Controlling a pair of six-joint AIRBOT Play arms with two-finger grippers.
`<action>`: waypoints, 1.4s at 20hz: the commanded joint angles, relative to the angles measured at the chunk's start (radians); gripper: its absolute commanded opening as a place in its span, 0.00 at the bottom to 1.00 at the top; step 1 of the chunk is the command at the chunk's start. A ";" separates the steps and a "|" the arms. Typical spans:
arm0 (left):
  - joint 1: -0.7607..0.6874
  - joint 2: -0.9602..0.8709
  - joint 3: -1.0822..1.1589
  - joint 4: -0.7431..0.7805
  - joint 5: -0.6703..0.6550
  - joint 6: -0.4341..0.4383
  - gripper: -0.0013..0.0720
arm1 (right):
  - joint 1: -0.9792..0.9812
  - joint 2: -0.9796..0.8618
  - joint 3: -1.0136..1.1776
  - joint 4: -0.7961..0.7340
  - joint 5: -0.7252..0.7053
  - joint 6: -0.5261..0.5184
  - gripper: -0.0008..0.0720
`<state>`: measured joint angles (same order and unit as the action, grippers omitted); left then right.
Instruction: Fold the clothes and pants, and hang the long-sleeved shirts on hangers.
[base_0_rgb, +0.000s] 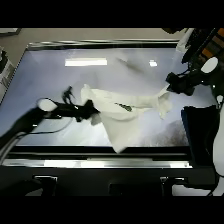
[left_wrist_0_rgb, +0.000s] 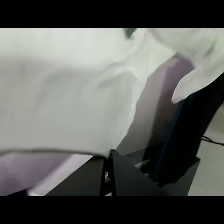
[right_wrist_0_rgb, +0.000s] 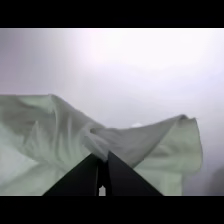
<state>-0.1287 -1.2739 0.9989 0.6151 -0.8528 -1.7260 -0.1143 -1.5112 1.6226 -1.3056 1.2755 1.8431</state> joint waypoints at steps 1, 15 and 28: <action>0.258 0.222 0.135 0.052 -0.146 0.081 0.04 | -0.001 0.124 0.001 -0.165 -0.050 0.081 0.05; 0.824 0.747 0.416 0.052 -0.307 0.084 0.04 | -0.001 0.825 0.001 -0.161 0.138 0.164 0.05; 0.549 0.053 0.416 0.184 -0.157 0.217 0.04 | 0.061 0.063 0.000 0.107 -0.087 0.130 0.05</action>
<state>0.5236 -1.0206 1.4136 0.7090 -1.0653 -1.5391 -0.0895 -1.2194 1.6222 -1.2503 1.2781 2.0083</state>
